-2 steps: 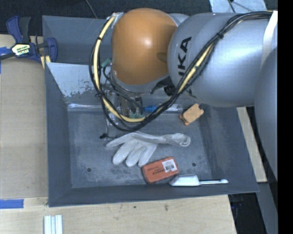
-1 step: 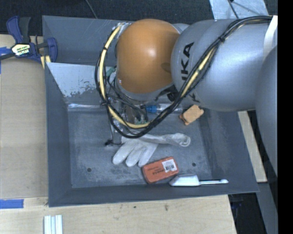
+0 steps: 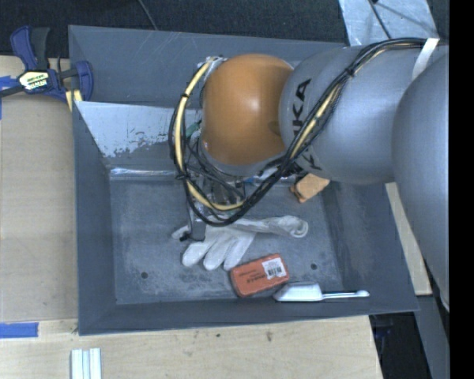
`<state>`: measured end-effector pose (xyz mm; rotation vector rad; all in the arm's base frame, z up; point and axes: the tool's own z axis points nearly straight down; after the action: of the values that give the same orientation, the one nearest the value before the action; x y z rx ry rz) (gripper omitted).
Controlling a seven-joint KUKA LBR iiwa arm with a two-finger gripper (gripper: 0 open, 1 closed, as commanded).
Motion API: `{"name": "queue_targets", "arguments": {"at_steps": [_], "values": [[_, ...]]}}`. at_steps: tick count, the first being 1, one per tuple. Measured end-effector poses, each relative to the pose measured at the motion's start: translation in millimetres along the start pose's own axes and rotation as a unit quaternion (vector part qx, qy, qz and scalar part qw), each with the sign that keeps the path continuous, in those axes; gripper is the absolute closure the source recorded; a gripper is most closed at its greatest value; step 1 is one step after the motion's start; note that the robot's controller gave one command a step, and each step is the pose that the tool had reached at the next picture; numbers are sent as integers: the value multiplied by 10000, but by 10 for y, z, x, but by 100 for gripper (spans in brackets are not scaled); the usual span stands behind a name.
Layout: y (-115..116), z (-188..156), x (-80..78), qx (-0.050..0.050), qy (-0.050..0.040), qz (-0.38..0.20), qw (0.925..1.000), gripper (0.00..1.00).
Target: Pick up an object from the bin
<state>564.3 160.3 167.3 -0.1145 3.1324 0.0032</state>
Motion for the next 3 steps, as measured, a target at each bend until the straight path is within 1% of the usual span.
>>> {"name": "queue_targets", "arguments": {"at_steps": [1, 2, 3], "values": [[-69, 321, -101, 12, 29, -319, 9995, 0], [-291, 593, -75, 1, 13, -844, 9964, 0], [-516, 757, 65, 6, 29, -186, 9998, 0]]}}
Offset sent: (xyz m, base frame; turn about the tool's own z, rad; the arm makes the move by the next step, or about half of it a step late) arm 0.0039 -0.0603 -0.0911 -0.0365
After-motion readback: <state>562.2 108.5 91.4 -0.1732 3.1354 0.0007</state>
